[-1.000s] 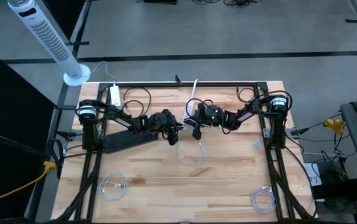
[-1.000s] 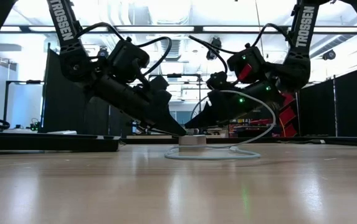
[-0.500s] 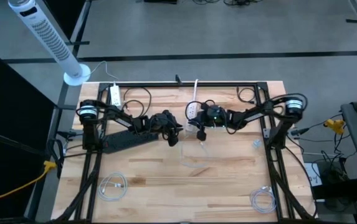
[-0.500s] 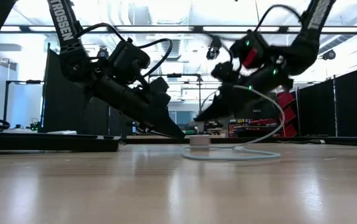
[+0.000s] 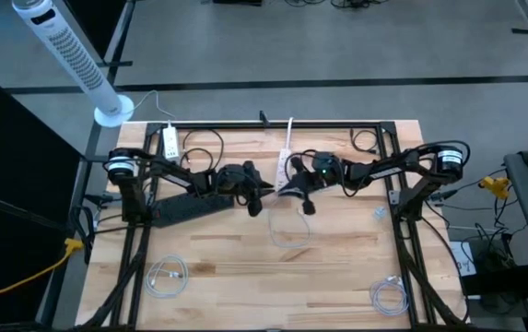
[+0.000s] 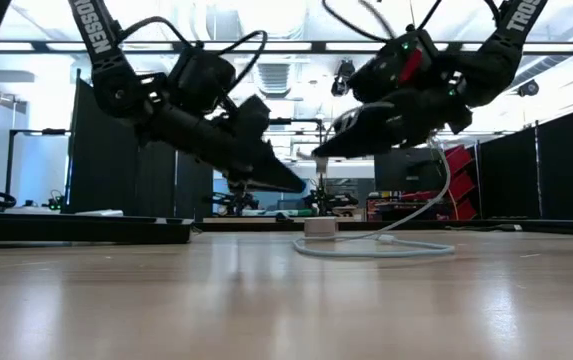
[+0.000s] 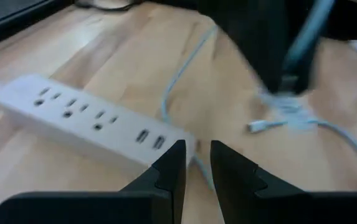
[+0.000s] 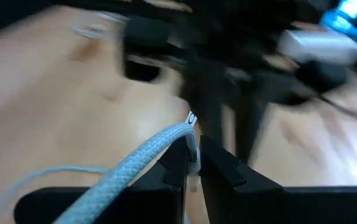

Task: Insert USB
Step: Insert the light blue USB cable into the right white outlet

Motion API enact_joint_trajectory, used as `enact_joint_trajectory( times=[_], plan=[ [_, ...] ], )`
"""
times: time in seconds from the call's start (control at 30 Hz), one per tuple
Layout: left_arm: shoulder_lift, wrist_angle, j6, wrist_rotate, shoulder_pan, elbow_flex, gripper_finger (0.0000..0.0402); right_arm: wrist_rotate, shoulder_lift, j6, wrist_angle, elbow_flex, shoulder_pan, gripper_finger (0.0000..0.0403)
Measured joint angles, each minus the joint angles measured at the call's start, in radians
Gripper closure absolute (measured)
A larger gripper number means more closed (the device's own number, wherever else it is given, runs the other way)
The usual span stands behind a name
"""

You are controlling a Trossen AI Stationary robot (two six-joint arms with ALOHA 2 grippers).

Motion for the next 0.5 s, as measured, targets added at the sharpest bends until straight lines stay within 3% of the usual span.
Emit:
enact_joint_trajectory(
  times=[0.2,0.33,0.5],
  plan=[
    [-0.002,0.107,-0.037,0.272,-0.004,0.000,0.0339,-0.050,-0.011,-0.051,0.015,0.005,0.000,0.0388],
    [-0.002,0.144,-0.046,0.315,-0.010,0.000,0.0335,-0.158,-0.012,-0.071,0.015,0.018,0.001,0.0388],
    [-0.002,0.140,-0.076,0.322,-0.008,0.000,0.0298,-0.194,-0.013,-0.063,0.018,0.031,0.012,0.0388]
  ],
)
